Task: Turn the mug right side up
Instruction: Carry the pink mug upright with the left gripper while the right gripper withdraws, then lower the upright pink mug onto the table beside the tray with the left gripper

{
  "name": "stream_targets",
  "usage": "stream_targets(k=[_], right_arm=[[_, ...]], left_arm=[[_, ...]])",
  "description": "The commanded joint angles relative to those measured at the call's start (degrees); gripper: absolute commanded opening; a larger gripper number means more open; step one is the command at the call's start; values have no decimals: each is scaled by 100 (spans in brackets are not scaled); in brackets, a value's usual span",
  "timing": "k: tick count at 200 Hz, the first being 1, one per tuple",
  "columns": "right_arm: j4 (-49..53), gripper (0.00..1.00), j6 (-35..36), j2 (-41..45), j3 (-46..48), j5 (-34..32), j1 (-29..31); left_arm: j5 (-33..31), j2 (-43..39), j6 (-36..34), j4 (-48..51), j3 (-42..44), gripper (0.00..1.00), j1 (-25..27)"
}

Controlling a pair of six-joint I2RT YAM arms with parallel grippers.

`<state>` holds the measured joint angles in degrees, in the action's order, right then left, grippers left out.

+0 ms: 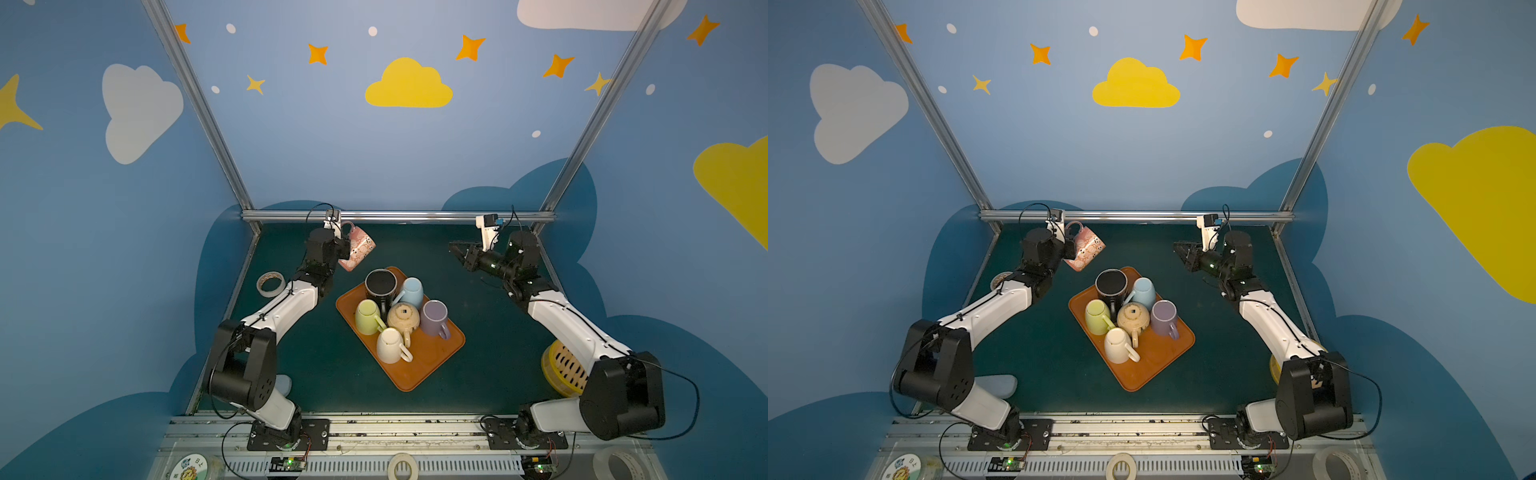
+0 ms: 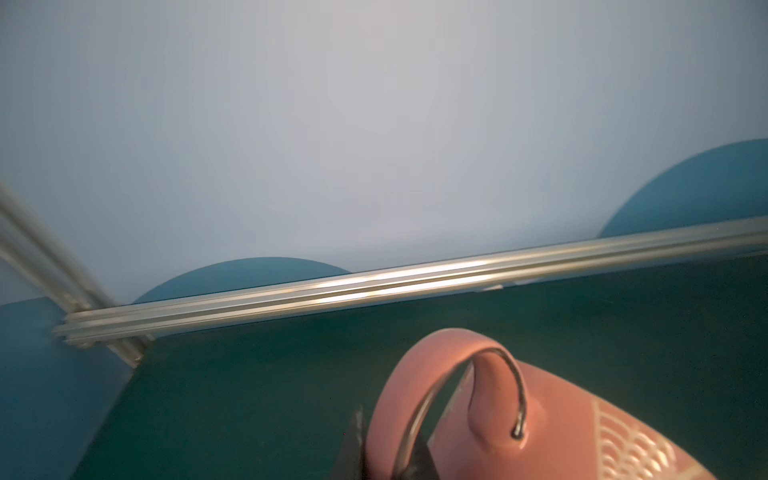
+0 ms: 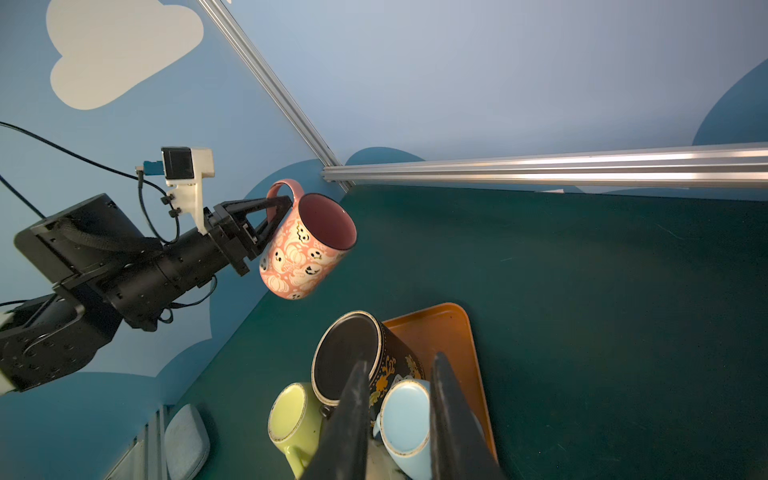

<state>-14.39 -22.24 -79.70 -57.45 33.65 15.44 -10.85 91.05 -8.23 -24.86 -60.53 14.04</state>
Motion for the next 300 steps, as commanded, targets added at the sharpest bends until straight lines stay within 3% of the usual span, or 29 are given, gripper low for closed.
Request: stream_targets(k=[1,40,77,114,148,237,300], right_arm=[[-558,20,-129,-19,123,27,162],[-678,19,30,-215,155,172,419],[-699,17,114,-255,169,259,460],[-901,16,50,-317,226,359,469],[-1022,14,-8,-418,226,417,469],[-1274,13,-16,-461,287,615,459],[-1461,14,-60,-494,366,650,425]], left_arm=[[-727,210,54,-1830,65,3,-135],[-903,1196,779,-3824,358,3,-503],[-883,2112,1586,-4993,309,3,-827],[-768,2687,2422,-5482,288,3,-1100],[-394,3083,2926,-5511,155,4,-1229],[611,4014,3183,-5512,-317,3,-1470],[1165,4104,3052,-5512,-2,6,-1632]])
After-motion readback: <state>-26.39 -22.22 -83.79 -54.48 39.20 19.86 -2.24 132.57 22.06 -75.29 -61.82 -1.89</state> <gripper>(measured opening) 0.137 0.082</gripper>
